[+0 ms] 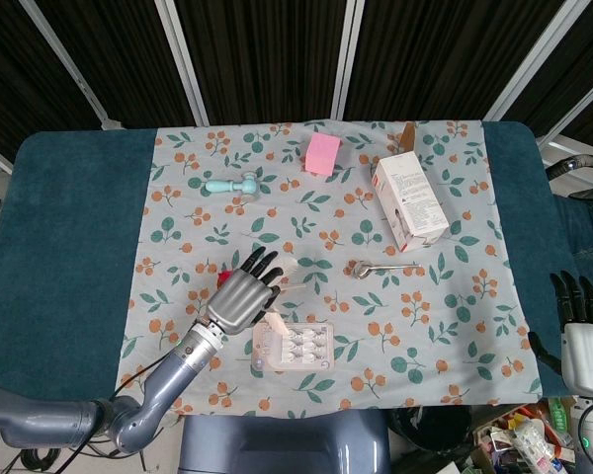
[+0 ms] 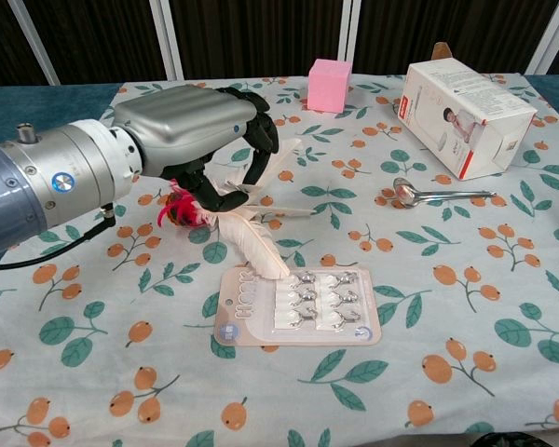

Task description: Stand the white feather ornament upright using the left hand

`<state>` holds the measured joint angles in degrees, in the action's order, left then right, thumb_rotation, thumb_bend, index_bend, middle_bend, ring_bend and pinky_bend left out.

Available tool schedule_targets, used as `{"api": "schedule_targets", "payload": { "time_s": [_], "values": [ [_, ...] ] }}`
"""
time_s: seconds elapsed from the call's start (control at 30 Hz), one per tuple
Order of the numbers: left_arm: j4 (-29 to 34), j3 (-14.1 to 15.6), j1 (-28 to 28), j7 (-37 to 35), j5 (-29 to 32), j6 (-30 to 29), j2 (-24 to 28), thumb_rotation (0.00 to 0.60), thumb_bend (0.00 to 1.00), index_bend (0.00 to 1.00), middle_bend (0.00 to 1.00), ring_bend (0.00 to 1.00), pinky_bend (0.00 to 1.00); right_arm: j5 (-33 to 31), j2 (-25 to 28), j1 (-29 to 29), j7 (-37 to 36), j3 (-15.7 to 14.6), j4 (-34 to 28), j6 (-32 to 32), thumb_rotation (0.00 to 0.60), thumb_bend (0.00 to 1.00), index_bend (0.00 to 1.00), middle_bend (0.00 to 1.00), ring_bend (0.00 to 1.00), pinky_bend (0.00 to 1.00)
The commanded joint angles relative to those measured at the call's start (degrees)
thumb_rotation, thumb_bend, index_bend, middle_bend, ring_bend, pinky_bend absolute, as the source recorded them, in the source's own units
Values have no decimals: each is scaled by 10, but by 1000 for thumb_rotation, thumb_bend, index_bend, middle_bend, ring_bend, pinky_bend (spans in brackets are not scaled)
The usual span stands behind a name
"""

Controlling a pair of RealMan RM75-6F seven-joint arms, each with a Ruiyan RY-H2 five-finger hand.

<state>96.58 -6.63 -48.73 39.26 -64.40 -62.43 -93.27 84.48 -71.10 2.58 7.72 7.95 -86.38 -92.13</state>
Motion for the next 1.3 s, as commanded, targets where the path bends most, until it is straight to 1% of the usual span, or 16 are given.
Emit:
{"api": "schedule_targets", "payload": {
  "time_s": [0.03,0.23,0.43,0.67,0.97,1.1,1.3],
  "values": [
    [7,-3,2,-4,2,-1,6,600,482,636,238,0,0,0,0,0,0,0,0,0,600,167,0,47,16,135],
    [29,-10,9,-20,-1,-5,35,600,482,636,238,0,0,1,0,-1,1,0,-1,-2,600,168,0,47,16,135],
    [52,-14,19,-40,-8,-9,77,600,482,636,238,0,0,2,0,0,2,-1,-2,-1,600,167,0,47,16,135],
    [82,-1,44,-78,-40,-20,138,600,482,636,238,0,0,3,-1,0,6,-2,-3,0,600,167,0,47,16,135],
    [83,25,79,-132,-76,-28,199,600,482,636,235,0,0,3,-3,1,11,-3,-5,1,600,166,0,47,16,135],
    [71,38,91,-149,-93,-26,213,600,481,634,233,0,0,2,-4,1,13,-4,-5,3,600,168,0,47,16,135],
    [56,40,102,-173,-102,-27,220,600,461,597,231,0,0,2,-5,1,15,-3,-5,2,600,167,0,47,15,135]
  ]
}}
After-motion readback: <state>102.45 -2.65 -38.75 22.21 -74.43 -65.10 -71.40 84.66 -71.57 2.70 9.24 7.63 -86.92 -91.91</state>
